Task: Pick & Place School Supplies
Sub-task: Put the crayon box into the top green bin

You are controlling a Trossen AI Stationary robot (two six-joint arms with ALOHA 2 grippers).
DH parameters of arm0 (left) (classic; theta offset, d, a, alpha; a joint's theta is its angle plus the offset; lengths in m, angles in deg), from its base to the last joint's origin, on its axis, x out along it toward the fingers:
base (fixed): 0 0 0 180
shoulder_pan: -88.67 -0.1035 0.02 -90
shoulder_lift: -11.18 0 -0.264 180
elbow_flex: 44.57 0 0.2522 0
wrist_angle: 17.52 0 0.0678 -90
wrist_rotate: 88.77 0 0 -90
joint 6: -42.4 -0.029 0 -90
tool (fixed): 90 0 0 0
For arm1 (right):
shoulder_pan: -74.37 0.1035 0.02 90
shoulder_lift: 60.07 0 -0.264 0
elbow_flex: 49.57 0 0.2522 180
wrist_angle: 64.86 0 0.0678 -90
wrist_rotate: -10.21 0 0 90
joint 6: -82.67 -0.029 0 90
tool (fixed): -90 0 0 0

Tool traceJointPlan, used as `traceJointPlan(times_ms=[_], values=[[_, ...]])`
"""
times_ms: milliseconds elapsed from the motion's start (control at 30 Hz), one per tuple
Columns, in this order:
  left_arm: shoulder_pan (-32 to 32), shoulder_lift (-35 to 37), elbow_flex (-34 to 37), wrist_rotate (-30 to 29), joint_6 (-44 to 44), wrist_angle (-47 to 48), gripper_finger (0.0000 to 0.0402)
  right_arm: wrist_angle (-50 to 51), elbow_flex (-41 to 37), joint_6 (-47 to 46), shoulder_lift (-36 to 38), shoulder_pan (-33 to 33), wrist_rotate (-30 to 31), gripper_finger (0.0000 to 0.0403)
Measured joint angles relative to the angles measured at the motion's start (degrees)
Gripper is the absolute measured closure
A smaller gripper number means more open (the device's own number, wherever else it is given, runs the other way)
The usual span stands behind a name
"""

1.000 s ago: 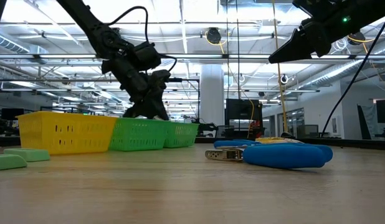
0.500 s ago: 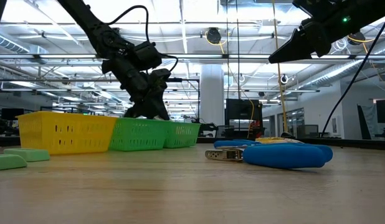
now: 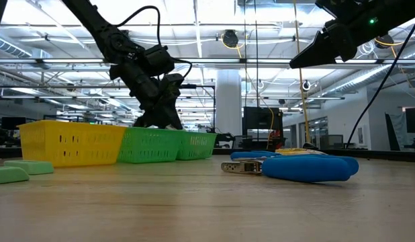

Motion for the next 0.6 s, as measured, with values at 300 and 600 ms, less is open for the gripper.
traceJointPlan(times_ms=[300, 600], values=[[0.0, 0.0, 0.0, 1.0, -0.2, 0.6, 0.0313, 0.0, 0.0, 0.0, 0.0, 0.0, 0.0, 0.0211], [0.0, 0.0, 0.0, 1.0, 0.7, 0.5, 0.0273, 0.0, 0.0, -0.4, 0.0, 0.0, 0.0, 0.0213]])
